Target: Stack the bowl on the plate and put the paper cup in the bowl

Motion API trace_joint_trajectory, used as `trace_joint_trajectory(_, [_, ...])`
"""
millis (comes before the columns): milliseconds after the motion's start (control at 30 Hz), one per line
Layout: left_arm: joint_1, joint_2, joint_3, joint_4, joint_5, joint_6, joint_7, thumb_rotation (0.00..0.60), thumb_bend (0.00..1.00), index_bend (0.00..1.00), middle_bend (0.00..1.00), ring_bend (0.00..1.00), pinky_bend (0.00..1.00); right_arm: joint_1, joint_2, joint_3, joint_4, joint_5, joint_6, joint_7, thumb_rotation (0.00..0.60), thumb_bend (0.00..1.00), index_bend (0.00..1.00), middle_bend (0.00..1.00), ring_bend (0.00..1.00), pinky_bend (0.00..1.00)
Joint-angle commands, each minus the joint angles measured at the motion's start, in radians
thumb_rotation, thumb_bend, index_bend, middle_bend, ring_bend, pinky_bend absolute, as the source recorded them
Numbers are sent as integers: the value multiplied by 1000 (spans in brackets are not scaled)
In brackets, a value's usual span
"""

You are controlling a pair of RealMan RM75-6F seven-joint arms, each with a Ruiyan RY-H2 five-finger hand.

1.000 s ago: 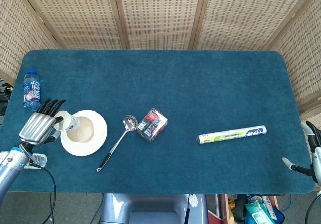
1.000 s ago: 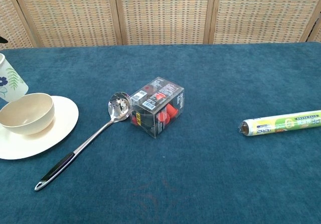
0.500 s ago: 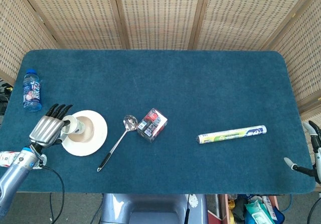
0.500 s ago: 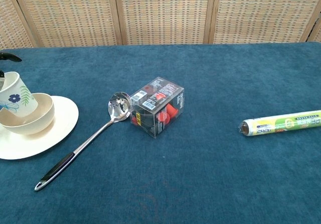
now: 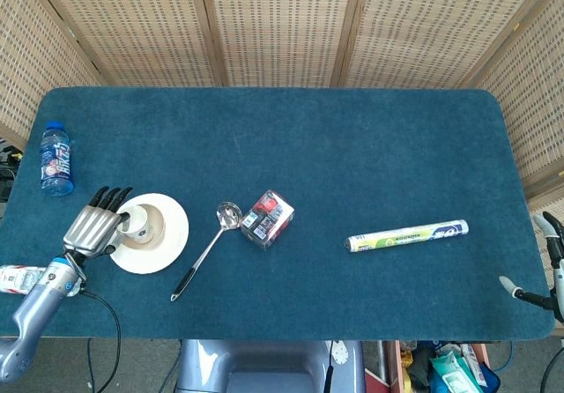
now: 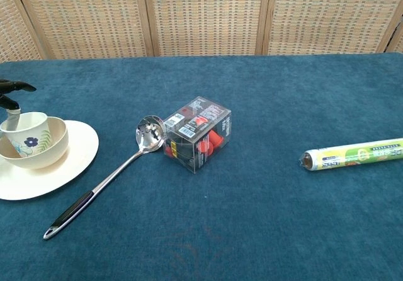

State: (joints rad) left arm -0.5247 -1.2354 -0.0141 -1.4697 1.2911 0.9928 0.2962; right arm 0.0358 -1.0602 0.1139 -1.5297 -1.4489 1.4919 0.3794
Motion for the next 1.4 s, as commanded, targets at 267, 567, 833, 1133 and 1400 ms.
trace_joint_trajectory(267, [4,-34,-9,20,17,28,-3,600,328,312,0,0,0,-3,1,0,1,-1,5,6,600,141,9,0,0,0])
trace_joint_trajectory(567, [37,59,-28,-66,67,105,-123,600,198,265,0,0,0,-4,1,0,2,-3,7,8,600,141,9,0,0,0])
trace_joint_trajectory(833, [118,206,-65,-205,162,306,-307,600,150,124,0,0,0,-3,0,-1,-3,-8,10,-4,600,141,9,0,0,0])
trace_joint_trajectory(1133, [242,194,-6,-273,261,484,-150,600,85,0,0,0,0,3,-8,-5,-7,-20,8,-33,600,141,9,0,0,0])
trace_joint_trajectory(1400, [375,11,61,-208,292,602,-65,600,85,0,0,0,0,12,-21,-10,-16,-41,13,-81,600,141,9,0,0,0])
